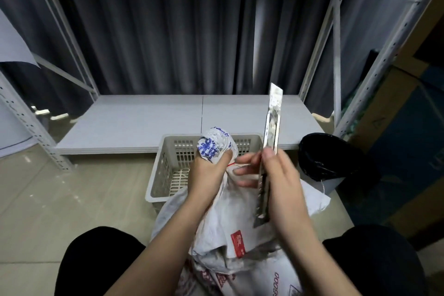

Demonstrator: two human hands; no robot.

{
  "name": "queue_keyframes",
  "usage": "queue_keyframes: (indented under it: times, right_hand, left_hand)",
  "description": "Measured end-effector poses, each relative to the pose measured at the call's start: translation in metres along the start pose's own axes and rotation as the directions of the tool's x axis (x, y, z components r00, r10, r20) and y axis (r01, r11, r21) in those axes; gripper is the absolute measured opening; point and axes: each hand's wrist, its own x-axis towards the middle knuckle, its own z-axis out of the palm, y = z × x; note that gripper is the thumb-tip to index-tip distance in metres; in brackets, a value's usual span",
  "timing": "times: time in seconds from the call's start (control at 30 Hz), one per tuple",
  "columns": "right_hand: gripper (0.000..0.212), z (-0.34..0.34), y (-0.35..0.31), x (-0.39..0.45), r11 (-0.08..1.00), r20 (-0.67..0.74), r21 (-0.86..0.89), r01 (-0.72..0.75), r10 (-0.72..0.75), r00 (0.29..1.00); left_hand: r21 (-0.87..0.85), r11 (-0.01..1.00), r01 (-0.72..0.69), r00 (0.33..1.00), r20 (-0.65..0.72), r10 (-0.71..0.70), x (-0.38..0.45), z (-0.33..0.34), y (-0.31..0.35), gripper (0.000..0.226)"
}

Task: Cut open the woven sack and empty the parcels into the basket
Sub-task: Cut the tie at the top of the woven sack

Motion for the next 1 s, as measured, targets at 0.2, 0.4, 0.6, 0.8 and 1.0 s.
queue_keyframes:
  times: [0.2,0.4,0.6,0.8,1.0]
  right_hand:
    - [0.034,-0.008,0.046,0.028,0.989,-0.197,0.049,-0.139,0.146,0.969]
    - [0.035,0.019,0.092,-0.013,0.996,-0.406,0.057,-0.069,0.086,0.91]
    - [0.03,0.026,0.1,-0.011,0.998,-0.399,-0.057,-0.039,0.013,0.917]
    - [0.031,0.03,0.104,-0.015,0.999,-0.348,-0.04,-0.027,0.011,0.937]
    - [0.041,0.024,0.104,-0.014,0.955,-0.333,0.275,-0.107,0.199,0.922]
  left_hand:
    - [-0.249,0.968,0.017,0.972,0.23,0.042,0.002,-0.016,0.006,0.016]
    - [-0.378,0.897,0.231,0.973,0.114,-0.203,-0.008,-0.011,0.01,0.009]
    - [-0.392,0.853,0.345,0.914,0.348,-0.21,-0.011,-0.011,0.018,0.029]
    - [-0.422,0.845,0.329,0.937,0.254,-0.238,-0.011,-0.012,0.015,0.02]
    - [-0.47,0.841,0.266,0.962,0.187,-0.2,-0.012,-0.012,0.006,0.016]
